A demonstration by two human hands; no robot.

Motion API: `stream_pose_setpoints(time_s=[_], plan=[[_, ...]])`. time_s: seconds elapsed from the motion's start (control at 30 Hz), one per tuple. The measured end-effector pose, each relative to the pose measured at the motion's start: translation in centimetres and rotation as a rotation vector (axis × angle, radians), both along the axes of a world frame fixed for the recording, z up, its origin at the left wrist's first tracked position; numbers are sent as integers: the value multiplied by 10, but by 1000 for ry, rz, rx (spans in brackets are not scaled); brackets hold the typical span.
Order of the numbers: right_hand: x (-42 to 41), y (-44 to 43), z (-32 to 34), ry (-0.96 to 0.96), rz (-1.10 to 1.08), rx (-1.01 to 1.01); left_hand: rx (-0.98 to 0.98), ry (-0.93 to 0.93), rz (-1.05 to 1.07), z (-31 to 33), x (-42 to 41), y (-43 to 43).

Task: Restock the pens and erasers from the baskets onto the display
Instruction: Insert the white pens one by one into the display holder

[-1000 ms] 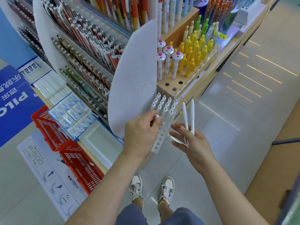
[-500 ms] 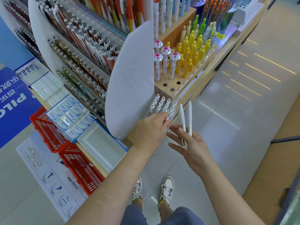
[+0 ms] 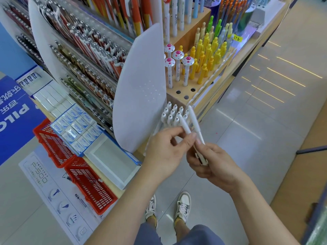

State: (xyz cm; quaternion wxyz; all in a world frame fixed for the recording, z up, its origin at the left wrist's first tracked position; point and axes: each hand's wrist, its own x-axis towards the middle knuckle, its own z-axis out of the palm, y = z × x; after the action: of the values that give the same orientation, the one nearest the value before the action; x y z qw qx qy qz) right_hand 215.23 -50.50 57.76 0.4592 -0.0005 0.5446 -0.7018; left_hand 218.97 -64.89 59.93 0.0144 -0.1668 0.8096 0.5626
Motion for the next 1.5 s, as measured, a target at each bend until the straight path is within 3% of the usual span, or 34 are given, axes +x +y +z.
stream_pose_setpoints(time_s=[0.1,0.2,0.3,0.43,0.53,0.67,0.8,0.9,0.97,1.1,1.27,1.37,1.5], plan=[[1,-2,1,12,45,-35,292,-12,100,4,3,3],[3,-5,-6,69,-118,55,365,94,169,12,5,-4],[1,-3,-8,131,-266,62,108,91,38,17,12,-17],[-3,-5,1,150,-259,-22,-433,7,-296,8,23,-22],[-5,-9,3,204,-234,27,-543,1,-310,10,26,-22],[-3,-11,-2,241,-305,55,-315,-76,-29,11,29,-35],[-1,-14,-7,222,-337,42,276,-15,356,21,33,-39],[1,-18,-10,225,-295,69,352,117,417,25,33,-36],[1,-19,-13,228,-308,121,260,199,413,26,33,-37],[-3,-11,-21,220,-416,275,-122,331,344,27,32,-44],[-6,-5,-21,58,-433,271,-428,345,227,-6,14,-40],[-5,-4,-23,23,-426,224,-519,301,173,-27,3,-34],[-4,-3,-24,25,-427,206,-500,285,161,-45,-5,-29]])
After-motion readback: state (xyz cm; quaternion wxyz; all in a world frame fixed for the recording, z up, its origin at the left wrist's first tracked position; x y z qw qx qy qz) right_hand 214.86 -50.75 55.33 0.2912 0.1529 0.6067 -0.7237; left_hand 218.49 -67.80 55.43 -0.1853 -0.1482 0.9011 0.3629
